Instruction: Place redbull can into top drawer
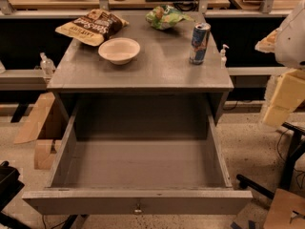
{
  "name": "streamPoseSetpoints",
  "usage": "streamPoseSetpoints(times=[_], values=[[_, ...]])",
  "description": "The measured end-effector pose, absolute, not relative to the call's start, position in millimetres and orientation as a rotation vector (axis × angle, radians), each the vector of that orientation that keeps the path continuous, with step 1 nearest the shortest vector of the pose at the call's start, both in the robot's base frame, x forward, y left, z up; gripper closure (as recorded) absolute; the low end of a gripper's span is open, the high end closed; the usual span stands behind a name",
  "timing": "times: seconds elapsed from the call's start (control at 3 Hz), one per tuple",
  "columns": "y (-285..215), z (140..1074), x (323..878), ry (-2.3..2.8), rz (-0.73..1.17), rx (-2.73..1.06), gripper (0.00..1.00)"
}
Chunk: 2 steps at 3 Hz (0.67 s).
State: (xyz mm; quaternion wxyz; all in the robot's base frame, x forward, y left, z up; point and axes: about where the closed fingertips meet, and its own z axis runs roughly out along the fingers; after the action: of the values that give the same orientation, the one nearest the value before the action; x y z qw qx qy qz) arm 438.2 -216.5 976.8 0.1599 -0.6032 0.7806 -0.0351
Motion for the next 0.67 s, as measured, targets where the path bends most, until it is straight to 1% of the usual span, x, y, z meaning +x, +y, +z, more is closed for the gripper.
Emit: streamPoseSetpoints(times=[0.33,0.67], values=[[-216.5,976.8,438.2,2.23,-0.1,-1.723,0.0],[-220.0,973.4,449.6,2.229,-0.076,-1.61,0.0]])
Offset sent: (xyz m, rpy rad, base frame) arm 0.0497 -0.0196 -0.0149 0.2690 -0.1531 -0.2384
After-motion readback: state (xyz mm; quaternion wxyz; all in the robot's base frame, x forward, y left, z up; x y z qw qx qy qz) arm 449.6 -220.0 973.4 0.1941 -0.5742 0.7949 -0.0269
